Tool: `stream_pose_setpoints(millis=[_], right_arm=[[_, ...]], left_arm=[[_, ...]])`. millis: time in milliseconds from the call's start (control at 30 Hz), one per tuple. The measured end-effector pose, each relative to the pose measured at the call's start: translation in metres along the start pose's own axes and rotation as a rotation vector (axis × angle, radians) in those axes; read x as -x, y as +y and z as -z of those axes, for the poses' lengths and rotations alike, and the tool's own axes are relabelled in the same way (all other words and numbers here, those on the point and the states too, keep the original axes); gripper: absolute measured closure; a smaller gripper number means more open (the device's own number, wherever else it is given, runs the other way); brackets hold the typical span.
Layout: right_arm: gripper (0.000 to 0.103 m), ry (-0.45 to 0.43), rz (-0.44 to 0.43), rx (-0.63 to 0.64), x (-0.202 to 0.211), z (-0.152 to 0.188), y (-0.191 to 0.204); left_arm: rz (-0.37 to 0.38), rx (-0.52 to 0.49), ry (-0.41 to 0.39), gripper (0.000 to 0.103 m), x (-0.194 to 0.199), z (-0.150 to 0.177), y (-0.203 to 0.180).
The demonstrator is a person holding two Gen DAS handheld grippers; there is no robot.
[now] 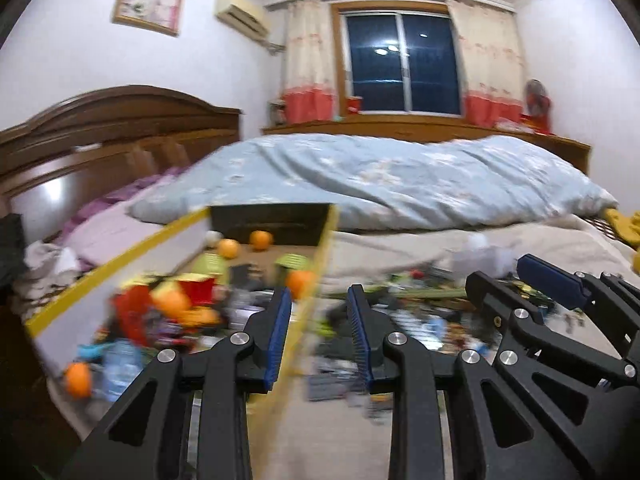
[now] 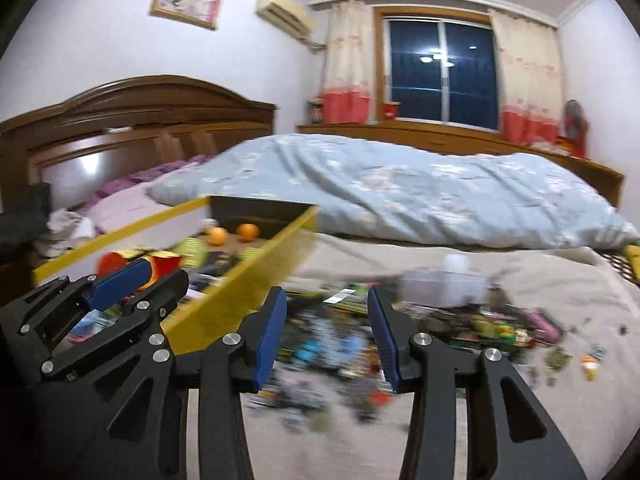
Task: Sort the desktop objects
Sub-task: 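Move both grippers back to the LEGO pile on the towel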
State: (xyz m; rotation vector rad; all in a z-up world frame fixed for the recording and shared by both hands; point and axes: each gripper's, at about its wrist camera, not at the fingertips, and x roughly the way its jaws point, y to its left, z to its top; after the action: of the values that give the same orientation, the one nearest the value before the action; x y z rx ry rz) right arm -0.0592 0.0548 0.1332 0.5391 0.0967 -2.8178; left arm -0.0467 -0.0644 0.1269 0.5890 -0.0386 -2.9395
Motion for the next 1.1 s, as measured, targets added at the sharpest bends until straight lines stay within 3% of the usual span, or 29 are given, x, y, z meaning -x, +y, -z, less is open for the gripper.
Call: stream_pose_setpoints(millis=[167, 300, 433, 533, 567, 633, 700, 767, 833, 900, 933, 1100], right_arm=[[0.060, 0.039, 0.059, -0.024, -0.003, 0.012, -0.033], [0.060, 0.071, 0.047, -0.039, -0.012, 0.021, -0.040], [0.060, 0.186, -0.027, 0.046, -0.048, 0.042, -0.034], [0.054, 0.311, -0.050, 0.073, -0.073, 0.065, -0.031], [0.054, 0.358, -0.062, 0.064, -0.080, 0.069, -0.031], [0.054, 0.359, -0.070, 0.060, -0.080, 0.070, -0.033], [0.054, 0.361, -0.025, 0.067, -0.080, 0.071, -0.034], [0.055, 0.382, -0.017, 0.056, -0.083, 0.073, -0.036], [0.060, 0.419, -0.067, 0.025, -0.090, 0.077, -0.042], [0.079, 0.433, -0.097, 0.003, -0.094, 0.077, -0.046], [0.082, 0.434, -0.104, 0.003, -0.094, 0.076, -0.046], [0.083, 0.429, -0.121, -0.007, -0.090, 0.078, -0.047]], left_arm=[[0.056, -0.029, 0.035, 0.073, -0.014, 0.005, -0.036], [0.051, -0.030, 0.077, 0.073, -0.023, 0.014, -0.044], [0.115, 0.058, 0.257, 0.072, -0.058, 0.042, -0.028], [0.165, 0.121, 0.383, 0.072, -0.081, 0.065, -0.019], [0.174, 0.126, 0.381, 0.072, -0.082, 0.070, -0.018], [0.188, 0.089, 0.347, 0.072, -0.076, 0.072, -0.023], [0.259, 0.038, 0.352, 0.073, -0.071, 0.075, -0.031], [0.278, 0.012, 0.353, 0.073, -0.069, 0.078, -0.035], [0.279, -0.003, 0.356, 0.073, -0.070, 0.078, -0.038], [0.296, -0.020, 0.359, 0.073, -0.073, 0.078, -0.042], [0.305, -0.030, 0.360, 0.073, -0.074, 0.076, -0.044], [0.292, -0.065, 0.360, 0.079, -0.081, 0.074, -0.052]])
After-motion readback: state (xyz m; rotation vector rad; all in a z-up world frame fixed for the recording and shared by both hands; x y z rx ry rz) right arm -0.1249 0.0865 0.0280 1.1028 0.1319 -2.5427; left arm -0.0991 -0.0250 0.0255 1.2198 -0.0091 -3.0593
